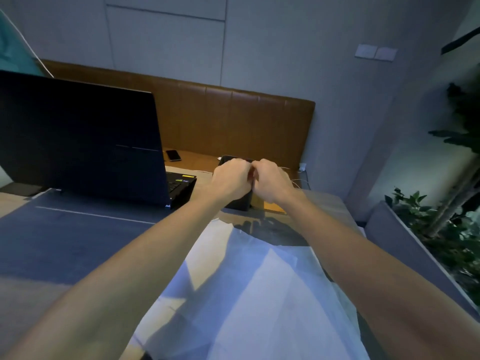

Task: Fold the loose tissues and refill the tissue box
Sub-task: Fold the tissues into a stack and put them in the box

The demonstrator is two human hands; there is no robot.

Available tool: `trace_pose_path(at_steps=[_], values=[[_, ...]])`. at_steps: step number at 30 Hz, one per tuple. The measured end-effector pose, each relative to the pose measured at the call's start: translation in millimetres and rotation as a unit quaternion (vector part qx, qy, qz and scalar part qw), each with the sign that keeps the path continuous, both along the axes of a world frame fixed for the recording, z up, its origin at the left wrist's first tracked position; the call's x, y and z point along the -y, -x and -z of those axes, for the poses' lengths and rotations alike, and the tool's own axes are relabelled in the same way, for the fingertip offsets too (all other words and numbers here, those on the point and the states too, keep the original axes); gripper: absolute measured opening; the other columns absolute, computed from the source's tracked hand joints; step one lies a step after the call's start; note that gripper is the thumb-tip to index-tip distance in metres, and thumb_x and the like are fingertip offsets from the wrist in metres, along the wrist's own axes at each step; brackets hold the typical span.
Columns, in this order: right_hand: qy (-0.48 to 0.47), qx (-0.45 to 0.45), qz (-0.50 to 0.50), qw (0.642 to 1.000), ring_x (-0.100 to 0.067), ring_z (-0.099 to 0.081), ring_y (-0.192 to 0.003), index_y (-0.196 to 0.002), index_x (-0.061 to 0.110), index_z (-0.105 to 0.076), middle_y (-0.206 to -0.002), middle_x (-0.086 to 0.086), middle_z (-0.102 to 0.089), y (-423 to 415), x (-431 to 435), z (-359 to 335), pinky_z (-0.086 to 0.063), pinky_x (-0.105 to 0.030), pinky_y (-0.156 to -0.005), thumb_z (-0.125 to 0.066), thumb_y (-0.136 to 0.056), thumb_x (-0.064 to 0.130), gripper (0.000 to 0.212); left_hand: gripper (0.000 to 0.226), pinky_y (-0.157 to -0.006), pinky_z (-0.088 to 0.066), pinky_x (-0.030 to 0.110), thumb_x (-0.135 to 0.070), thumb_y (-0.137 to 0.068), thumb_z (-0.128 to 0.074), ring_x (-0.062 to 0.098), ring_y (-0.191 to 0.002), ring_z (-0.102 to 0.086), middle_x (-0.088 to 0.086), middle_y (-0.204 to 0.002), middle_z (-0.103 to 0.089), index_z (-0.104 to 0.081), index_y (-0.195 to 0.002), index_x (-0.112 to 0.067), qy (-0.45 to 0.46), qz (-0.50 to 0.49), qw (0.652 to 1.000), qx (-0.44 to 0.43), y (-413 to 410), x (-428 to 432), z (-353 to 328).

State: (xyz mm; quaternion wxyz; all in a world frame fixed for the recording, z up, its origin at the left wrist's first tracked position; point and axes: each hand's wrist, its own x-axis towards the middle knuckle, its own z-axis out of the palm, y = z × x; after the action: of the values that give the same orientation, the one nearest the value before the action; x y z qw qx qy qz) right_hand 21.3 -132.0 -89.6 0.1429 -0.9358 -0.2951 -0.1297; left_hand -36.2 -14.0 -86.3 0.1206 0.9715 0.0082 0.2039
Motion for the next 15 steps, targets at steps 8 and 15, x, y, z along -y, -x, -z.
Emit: trace_pose_path(at_steps=[8, 15], values=[[0.040, -0.158, -0.002, 0.987, -0.026, -0.063, -0.101, -0.120, 0.020, -0.061, -0.113, -0.005, -0.067, 67.0, 34.1, 45.2, -0.055, -0.040, -0.090, -0.070, -0.090, 0.023, 0.031, 0.023, -0.084, -0.058, 0.037, -0.016, -0.095, -0.059, 0.028, -0.093, -0.069, 0.007, -0.104, -0.072, -0.071, -0.113, -0.010, -0.020, 0.037, 0.981, -0.192, 66.6, 32.3, 25.1], [0.049, -0.119, -0.001, 0.992, -0.031, -0.049, -0.124, -0.130, 0.015, -0.058, -0.136, -0.009, -0.058, 112.7, 61.1, 88.1, -0.041, -0.041, -0.104, -0.051, -0.098, 0.025, 0.034, 0.029, -0.080, -0.039, 0.031, -0.031, -0.099, -0.047, 0.028, -0.112, -0.061, 0.001, -0.123, -0.066, -0.062, -0.124, -0.029, -0.072, 0.100, 0.978, -0.165, 108.4, 33.4, 72.5]])
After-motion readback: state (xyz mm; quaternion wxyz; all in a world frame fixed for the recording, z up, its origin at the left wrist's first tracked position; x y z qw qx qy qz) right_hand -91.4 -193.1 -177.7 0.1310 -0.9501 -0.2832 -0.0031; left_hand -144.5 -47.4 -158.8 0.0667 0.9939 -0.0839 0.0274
